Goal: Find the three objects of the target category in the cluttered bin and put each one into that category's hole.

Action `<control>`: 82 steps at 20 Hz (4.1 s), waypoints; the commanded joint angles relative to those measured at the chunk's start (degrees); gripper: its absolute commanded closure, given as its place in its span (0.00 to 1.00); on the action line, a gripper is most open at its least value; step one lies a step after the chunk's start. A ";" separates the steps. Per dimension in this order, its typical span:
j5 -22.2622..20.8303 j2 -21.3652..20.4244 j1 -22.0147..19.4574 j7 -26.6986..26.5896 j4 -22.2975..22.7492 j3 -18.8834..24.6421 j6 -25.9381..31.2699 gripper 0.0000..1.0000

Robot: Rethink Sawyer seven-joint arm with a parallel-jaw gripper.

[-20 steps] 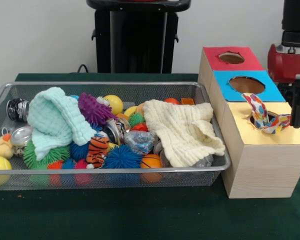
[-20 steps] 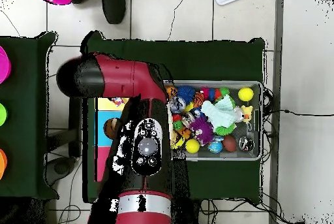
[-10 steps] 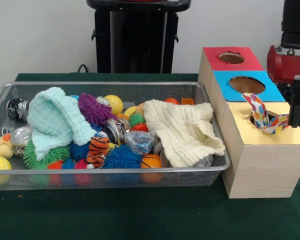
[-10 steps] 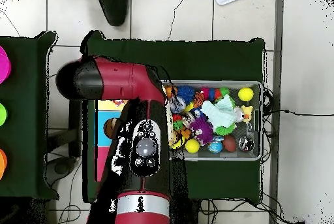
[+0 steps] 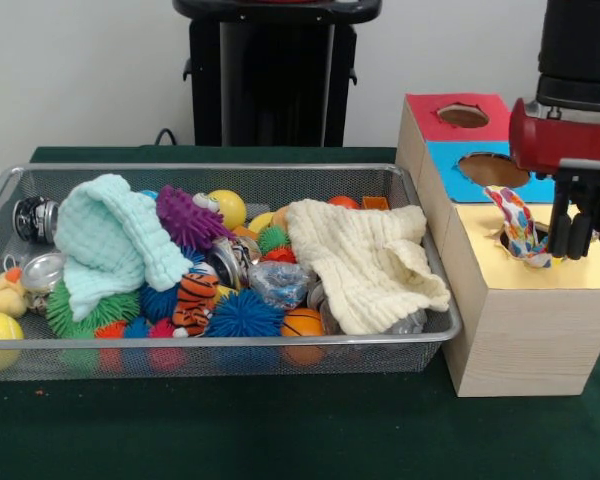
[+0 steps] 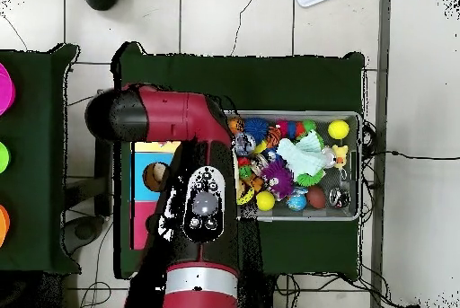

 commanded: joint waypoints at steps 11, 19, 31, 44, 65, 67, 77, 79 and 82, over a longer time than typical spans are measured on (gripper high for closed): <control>-3.40 0.81 -0.50 6.52 11.62 1.42 -3.30 1.00; -2.43 2.08 0.74 8.69 12.34 1.02 -5.55 1.00; -0.41 1.94 0.84 9.50 14.63 2.48 -7.69 1.00; 0.69 3.45 0.95 10.55 14.48 2.92 -8.01 1.00; 5.40 1.86 6.75 15.33 15.50 -0.52 -3.95 1.00; 5.70 1.73 7.11 14.89 15.68 -0.75 -3.80 1.00; 4.83 5.29 7.27 12.30 14.93 -1.83 -7.45 1.00; 4.42 5.83 6.95 11.81 14.95 -1.90 -8.23 1.00; 4.07 6.89 6.50 11.63 14.66 -2.09 -9.79 1.00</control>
